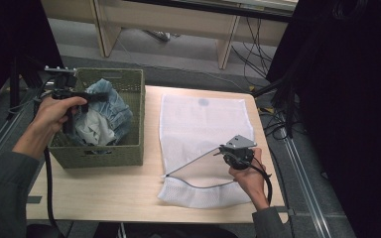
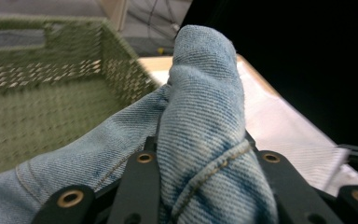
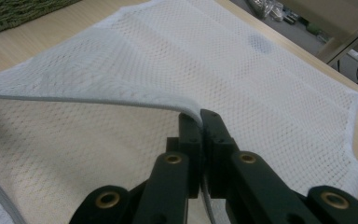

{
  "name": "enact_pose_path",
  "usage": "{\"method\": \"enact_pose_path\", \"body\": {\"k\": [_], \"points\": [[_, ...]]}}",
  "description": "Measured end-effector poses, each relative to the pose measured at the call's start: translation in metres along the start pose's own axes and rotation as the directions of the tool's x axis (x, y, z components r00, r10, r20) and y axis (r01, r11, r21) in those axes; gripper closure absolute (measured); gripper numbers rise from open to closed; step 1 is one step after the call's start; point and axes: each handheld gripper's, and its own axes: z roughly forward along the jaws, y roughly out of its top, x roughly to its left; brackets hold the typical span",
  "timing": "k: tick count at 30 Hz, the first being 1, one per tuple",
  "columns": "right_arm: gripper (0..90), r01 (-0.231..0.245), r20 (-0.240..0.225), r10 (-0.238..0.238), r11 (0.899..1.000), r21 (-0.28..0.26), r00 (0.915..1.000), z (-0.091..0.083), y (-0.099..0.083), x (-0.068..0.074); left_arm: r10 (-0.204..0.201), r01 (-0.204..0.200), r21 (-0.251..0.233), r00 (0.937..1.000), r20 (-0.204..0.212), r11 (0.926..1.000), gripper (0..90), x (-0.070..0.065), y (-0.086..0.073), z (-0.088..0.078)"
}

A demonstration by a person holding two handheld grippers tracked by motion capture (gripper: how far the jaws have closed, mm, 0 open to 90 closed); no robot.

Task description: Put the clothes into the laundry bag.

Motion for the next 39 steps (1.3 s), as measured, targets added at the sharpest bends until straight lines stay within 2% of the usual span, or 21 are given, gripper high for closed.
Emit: {"method": "enact_pose_path", "body": {"k": [1, 3, 4, 5, 6, 7, 8, 11, 14, 15, 17, 19, 24, 25, 27, 29, 33, 34, 36, 38, 39], "points": [[88.5, -0.001, 0.000, 0.001, 1.000, 0.000, 1.0000, 0.000, 0.000, 0.000, 0.000, 0.000, 0.000, 1.0000, 0.000, 1.0000, 71.3, 0.000, 0.000, 0.000], [88.5, 0.006, -0.003, -0.006, 1.000, 0.003, 1.0000, 0.000, 0.000, 0.000, 0.029, -0.028, -0.009, 0.9988, 0.040, 0.9996, 71.3, -0.015, 0.007, -0.005], [88.5, -0.016, -0.001, 0.016, 1.000, 0.006, 0.9999, -0.001, 0.000, 0.001, 0.039, -0.039, -0.011, 0.9979, 0.051, 0.9992, 71.3, -0.020, 0.008, -0.007], [88.5, -0.015, 0.000, 0.015, 1.000, 0.004, 0.9999, 0.000, 0.000, 0.000, 0.039, -0.039, -0.011, 0.9979, 0.051, 0.9992, 71.3, -0.020, 0.008, -0.007], [88.5, -0.015, 0.000, 0.015, 1.000, 0.004, 0.9999, 0.000, 0.000, 0.000, 0.051, -0.050, -0.017, 0.9967, 0.063, 0.9986, 71.3, -0.027, 0.010, -0.009], [88.5, -0.011, 0.004, 0.011, 1.000, 0.003, 0.9999, -0.001, -0.001, 0.000, 0.057, -0.055, -0.028, 0.9943, 0.089, 0.9981, 71.3, -0.036, 0.014, -0.013], [88.5, -0.011, 0.005, 0.011, 1.000, 0.003, 0.9999, -0.001, -0.001, 0.000, 0.057, -0.055, -0.028, 0.9943, 0.089, 0.9981, 71.3, -0.036, 0.014, -0.013], [88.5, -0.009, 0.001, 0.009, 1.000, 0.002, 1.0000, -0.002, 0.000, -0.001, 0.062, -0.056, -0.052, 0.9917, 0.113, 0.9971, 71.3, -0.048, 0.022, -0.020], [88.5, -0.012, 0.002, 0.012, 1.000, -0.001, 0.9999, -0.002, -0.001, 0.000, 0.060, -0.053, -0.064, 0.9911, 0.118, 0.9966, 71.2, -0.052, 0.027, -0.027], [88.5, 0.003, -0.001, -0.003, 1.000, -0.003, 1.0000, -0.002, 0.000, -0.001, 0.062, -0.054, -0.066, 0.9907, 0.121, 0.9963, 71.2, -0.052, 0.029, -0.029], [88.5, -0.008, 0.005, 0.008, 1.000, 0.006, 1.0000, -0.002, -0.001, -0.002, 0.057, -0.048, -0.073, 0.9903, 0.126, 0.9962, 71.2, -0.053, 0.031, -0.032], [88.5, -0.011, 0.006, 0.011, 1.000, 0.004, 0.9999, -0.002, -0.001, -0.002, 0.061, -0.049, -0.080, 0.9872, 0.147, 0.9956, 71.1, -0.057, 0.034, -0.040], [88.5, -0.024, 0.008, 0.024, 1.000, -0.001, 0.9997, -0.003, -0.001, -0.002, 0.092, -0.079, -0.082, 0.9813, 0.169, 0.9935, 71.1, -0.071, 0.032, -0.049], [88.5, -0.002, 0.001, 0.002, 1.000, -0.003, 1.0000, -0.003, -0.001, -0.003, 0.096, -0.084, -0.080, 0.9815, 0.166, 0.9933, 71.1, -0.073, 0.033, -0.050], [88.5, -0.028, -0.002, 0.028, 1.000, 0.013, 0.9996, -0.004, -0.002, 0.000, 0.102, -0.089, -0.082, 0.9796, 0.173, 0.9926, 71.1, -0.077, 0.034, -0.051], [88.5, -0.006, 0.005, 0.006, 1.000, 0.000, 1.0000, -0.003, -0.001, -0.001, 0.113, -0.099, -0.087, 0.9771, 0.180, 0.9913, 71.1, -0.081, 0.036, -0.054], [88.5, -0.020, 0.009, 0.020, 1.000, -0.003, 0.9998, -0.003, 0.000, 0.000, 0.116, -0.097, -0.107, 0.9735, 0.197, 0.9896, 71.1, -0.087, 0.042, -0.063], [88.5, -0.006, 0.011, 0.006, 1.000, -0.006, 0.9999, -0.002, -0.001, -0.001, 0.116, -0.095, -0.112, 0.9730, 0.199, 0.9891, 71.1, -0.088, 0.044, -0.064], [88.5, -0.023, 0.010, 0.023, 1.000, 0.000, 0.9997, -0.003, -0.001, 0.000, 0.121, -0.099, -0.116, 0.9718, 0.202, 0.9883, 71.1, -0.090, 0.045, -0.067], [88.5, -0.019, 0.004, 0.019, 1.000, 0.003, 0.9998, -0.003, -0.001, -0.002, 0.129, -0.100, -0.134, 0.9664, 0.223, 0.9859, 71.1, -0.096, 0.050, -0.074], [88.5, -0.032, 0.000, 0.032, 0.999, 0.017, 0.9995, -0.004, -0.002, 0.000, 0.136, -0.103, -0.149, 0.9633, 0.231, 0.9835, 71.1, -0.101, 0.054, -0.079]]}}
